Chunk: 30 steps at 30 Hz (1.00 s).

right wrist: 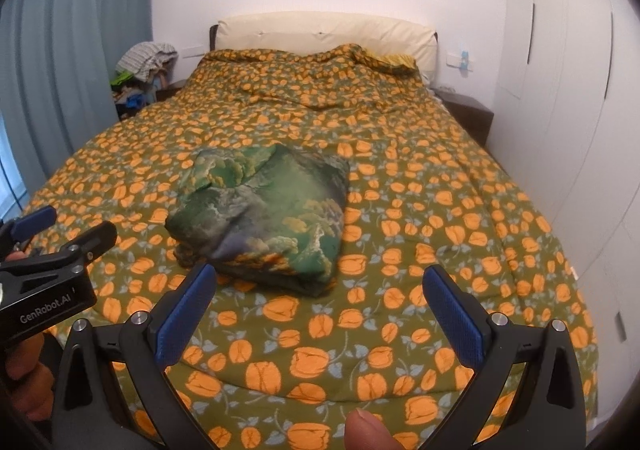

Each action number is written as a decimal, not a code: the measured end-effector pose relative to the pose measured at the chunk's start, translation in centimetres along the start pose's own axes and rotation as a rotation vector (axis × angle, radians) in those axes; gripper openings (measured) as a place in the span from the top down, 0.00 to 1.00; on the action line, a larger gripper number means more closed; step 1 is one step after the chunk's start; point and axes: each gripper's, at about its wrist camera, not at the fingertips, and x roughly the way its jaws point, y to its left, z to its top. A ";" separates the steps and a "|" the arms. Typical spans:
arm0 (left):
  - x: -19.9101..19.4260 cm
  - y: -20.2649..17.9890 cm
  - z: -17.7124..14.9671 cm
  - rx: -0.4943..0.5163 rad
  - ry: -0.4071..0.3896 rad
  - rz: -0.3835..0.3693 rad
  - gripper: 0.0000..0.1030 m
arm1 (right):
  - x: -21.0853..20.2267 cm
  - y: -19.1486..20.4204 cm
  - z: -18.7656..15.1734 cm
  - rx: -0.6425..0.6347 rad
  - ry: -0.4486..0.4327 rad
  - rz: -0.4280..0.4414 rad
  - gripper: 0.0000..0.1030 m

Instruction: Fold large clothes

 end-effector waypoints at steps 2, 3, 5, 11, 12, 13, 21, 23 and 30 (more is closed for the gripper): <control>0.1 0.1 0.0 -0.002 0.009 -0.010 0.11 | 0.0 0.0 0.0 -0.002 0.001 -0.001 0.00; 0.1 0.0 0.0 0.001 0.012 -0.014 0.11 | 0.0 0.0 0.0 -0.002 0.000 -0.003 0.00; 0.0 -0.1 -0.1 0.014 0.003 -0.002 0.11 | 0.0 0.1 0.0 -0.006 0.002 -0.006 0.00; 0.1 -0.5 -0.2 0.037 -0.006 0.018 0.11 | 0.0 0.1 0.0 -0.010 0.006 -0.007 0.00; 0.1 -0.5 -0.2 0.038 -0.009 0.024 0.11 | 0.0 0.1 0.0 -0.009 0.006 -0.008 0.00; 0.1 -0.6 -0.3 0.042 -0.009 0.028 0.11 | 0.0 0.1 0.0 -0.010 0.007 -0.006 0.00; 0.1 -0.4 -0.2 0.041 -0.005 0.047 0.11 | 0.1 0.1 0.0 -0.023 0.016 0.002 0.00; -0.1 -0.2 -0.1 0.038 -0.008 0.045 0.11 | -0.1 0.1 0.1 -0.026 0.015 0.005 0.00; -0.5 0.2 0.2 0.027 -0.012 0.057 0.11 | -0.2 0.2 0.4 -0.030 0.010 0.017 0.00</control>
